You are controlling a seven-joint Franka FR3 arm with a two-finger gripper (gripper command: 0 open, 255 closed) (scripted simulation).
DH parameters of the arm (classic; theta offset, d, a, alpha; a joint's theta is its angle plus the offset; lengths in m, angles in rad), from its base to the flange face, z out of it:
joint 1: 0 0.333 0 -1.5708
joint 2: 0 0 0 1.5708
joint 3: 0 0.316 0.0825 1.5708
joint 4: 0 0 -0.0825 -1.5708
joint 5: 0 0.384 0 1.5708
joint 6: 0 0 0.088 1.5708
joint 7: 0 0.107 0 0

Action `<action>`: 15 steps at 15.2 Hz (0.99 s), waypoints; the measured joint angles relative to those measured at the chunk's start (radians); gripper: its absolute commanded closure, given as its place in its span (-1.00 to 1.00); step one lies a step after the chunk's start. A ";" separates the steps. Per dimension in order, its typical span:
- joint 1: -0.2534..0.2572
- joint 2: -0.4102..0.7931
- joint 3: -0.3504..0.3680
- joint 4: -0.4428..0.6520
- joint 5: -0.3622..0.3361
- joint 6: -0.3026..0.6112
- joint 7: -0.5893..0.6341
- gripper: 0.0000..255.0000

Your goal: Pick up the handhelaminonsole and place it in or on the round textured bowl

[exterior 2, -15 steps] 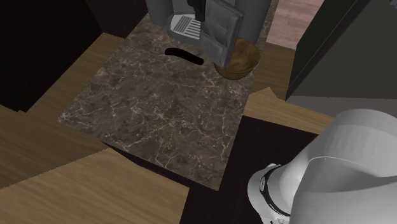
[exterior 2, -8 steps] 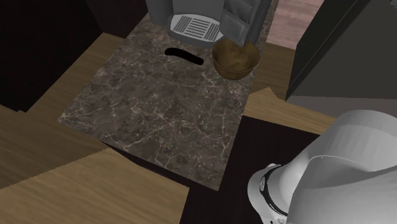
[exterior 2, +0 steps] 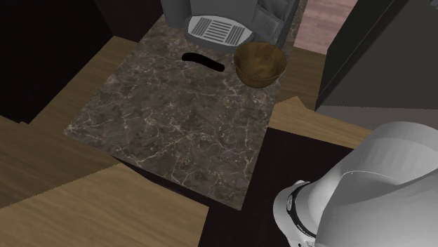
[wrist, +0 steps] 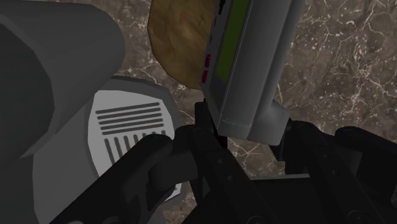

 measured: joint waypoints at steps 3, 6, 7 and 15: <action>-0.001 0.004 -0.004 -0.037 0.000 0.041 -0.002 1.00; -0.002 0.012 -0.008 -0.072 0.002 0.083 -0.003 1.00; -0.002 0.016 -0.010 -0.082 0.003 0.096 -0.004 1.00; -0.003 0.052 -0.025 -0.160 0.016 0.206 -0.018 1.00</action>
